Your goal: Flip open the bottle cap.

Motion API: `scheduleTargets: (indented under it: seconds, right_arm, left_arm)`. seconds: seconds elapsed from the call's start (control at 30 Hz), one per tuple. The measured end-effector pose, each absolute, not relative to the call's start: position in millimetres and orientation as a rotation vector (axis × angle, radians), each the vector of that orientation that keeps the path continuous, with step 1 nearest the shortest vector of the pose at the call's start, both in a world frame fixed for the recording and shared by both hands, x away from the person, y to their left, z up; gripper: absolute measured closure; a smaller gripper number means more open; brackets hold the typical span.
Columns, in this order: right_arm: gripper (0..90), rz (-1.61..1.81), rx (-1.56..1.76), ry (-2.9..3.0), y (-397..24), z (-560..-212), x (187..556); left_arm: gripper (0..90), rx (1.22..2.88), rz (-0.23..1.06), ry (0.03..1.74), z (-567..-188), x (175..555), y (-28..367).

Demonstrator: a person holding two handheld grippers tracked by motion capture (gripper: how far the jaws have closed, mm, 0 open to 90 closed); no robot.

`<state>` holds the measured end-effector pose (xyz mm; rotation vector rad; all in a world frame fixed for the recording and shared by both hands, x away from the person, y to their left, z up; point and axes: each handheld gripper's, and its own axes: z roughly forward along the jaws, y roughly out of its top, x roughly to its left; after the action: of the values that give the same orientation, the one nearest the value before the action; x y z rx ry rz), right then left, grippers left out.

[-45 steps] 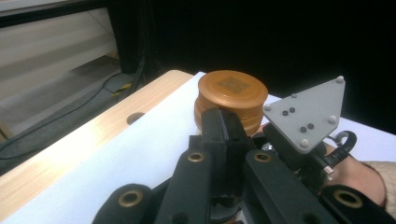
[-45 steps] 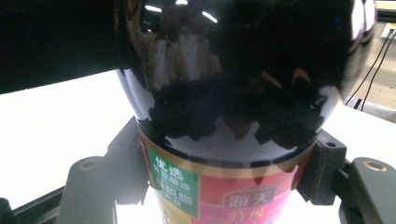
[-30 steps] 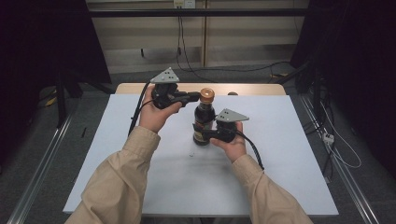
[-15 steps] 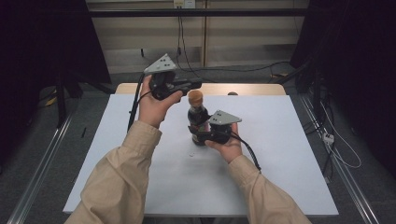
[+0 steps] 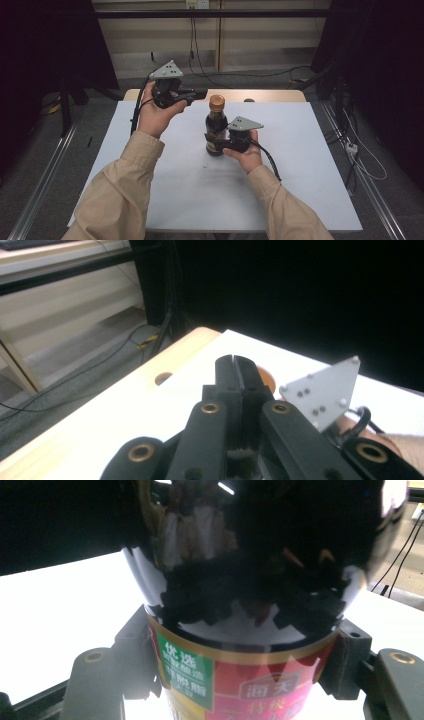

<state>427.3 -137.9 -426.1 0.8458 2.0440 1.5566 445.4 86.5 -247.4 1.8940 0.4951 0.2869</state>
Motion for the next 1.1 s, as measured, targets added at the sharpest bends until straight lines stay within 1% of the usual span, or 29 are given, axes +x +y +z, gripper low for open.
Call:
scheduleTargets:
  seconds: [0.57,1.1]
  right_arm:
    - [30.7,1.559,0.846,2.044,-138,-426,427]
    - [30.6,1.563,0.843,2.041,-138,-427,427]
  left_arm:
    - [90.0,1.943,0.221,0.513,-282,448,97]
    - [90.0,1.972,0.206,0.503,-284,448,91]
